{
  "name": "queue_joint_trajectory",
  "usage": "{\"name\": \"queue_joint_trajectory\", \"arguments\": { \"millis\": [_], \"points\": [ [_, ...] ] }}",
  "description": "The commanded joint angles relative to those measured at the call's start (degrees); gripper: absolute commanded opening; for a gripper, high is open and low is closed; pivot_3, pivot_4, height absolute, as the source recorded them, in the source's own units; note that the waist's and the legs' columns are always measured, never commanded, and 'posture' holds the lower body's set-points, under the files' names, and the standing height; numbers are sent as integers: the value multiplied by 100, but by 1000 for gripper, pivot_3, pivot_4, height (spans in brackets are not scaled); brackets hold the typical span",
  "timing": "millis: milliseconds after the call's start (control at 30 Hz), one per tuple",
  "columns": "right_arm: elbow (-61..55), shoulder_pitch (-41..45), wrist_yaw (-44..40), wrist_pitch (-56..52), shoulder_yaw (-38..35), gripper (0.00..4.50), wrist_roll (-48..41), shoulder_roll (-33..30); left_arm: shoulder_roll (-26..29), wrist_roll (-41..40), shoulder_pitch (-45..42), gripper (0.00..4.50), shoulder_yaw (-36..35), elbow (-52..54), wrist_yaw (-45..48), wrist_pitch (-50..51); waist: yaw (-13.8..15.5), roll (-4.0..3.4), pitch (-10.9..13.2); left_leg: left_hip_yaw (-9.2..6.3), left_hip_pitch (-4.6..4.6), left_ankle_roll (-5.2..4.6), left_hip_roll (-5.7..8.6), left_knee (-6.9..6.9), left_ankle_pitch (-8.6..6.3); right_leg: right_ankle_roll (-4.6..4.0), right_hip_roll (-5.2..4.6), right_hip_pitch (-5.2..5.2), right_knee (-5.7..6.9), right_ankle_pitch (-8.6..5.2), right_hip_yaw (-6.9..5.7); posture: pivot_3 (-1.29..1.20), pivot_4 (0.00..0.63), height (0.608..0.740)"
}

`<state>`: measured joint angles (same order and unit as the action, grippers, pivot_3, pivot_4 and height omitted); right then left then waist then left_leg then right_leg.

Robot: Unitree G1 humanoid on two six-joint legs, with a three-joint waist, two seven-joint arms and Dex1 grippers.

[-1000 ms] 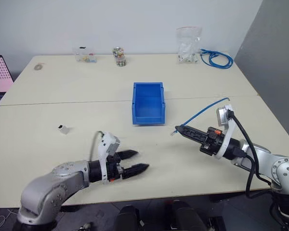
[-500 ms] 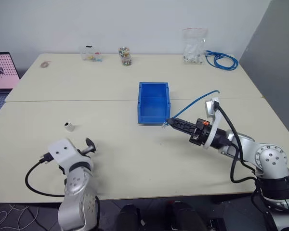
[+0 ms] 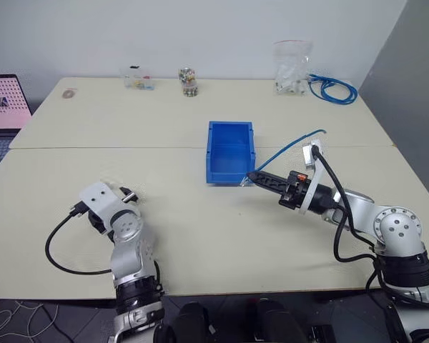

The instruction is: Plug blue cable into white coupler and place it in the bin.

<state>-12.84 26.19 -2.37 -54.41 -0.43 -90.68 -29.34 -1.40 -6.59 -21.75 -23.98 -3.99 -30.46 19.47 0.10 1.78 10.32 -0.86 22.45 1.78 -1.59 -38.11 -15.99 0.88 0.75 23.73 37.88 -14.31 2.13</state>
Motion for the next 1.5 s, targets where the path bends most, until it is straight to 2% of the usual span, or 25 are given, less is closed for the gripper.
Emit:
{"name": "queue_joint_trajectory", "arguments": {
  "millis": [33,367,467,833,967,1233,1400,1500],
  "points": [
    [-298,-39,27,-53,-241,152,-78,-54,-30,35,-337,4483,56,-407,-89,-305,-10,0,0,0,0,0,-1,0,0,0,0,0,0,0,0,0,150,740],
    [-431,-72,280,-41,-410,152,-140,-91,159,-7,-893,4483,-218,-1380,-473,-784,-20,0,0,2,0,0,-2,1,0,0,0,2,3,1,3,0,150,740],
    [-497,-129,330,-53,-471,152,-154,-119,152,50,-897,4010,-247,-1371,-677,-856,-21,0,0,2,-1,0,-3,2,0,0,1,2,4,1,3,0,150,740],
    [-441,-85,508,15,-571,152,-163,-56,285,14,-1045,1474,-294,-1440,-842,-1036,-21,0,-1,3,1,1,-3,1,0,0,1,3,3,1,5,0,150,740],
    [-436,-120,498,8,-579,152,-103,-68,343,42,-1059,773,-299,-1423,-883,-1065,-21,0,-1,3,2,1,-3,1,0,0,1,4,4,1,3,0,150,740],
    [-456,-174,543,39,-571,152,-62,-19,453,89,-813,772,-229,-1075,-814,-859,-21,0,-1,4,6,1,-4,1,0,-15,0,8,2,10,5,0,150,740],
    [-508,-220,564,45,-644,152,21,-90,1181,-20,-284,772,850,-76,1268,-87,-54,0,0,7,14,3,-5,4,1,-24,4,24,11,15,7,0,150,740],
    [-517,-216,529,28,-729,152,60,-158,1641,-185,81,772,1145,564,2197,309,-45,0,-1,6,28,5,-5,1,3,-27,3,39,16,16,7,0,150,740]
  ]
}}
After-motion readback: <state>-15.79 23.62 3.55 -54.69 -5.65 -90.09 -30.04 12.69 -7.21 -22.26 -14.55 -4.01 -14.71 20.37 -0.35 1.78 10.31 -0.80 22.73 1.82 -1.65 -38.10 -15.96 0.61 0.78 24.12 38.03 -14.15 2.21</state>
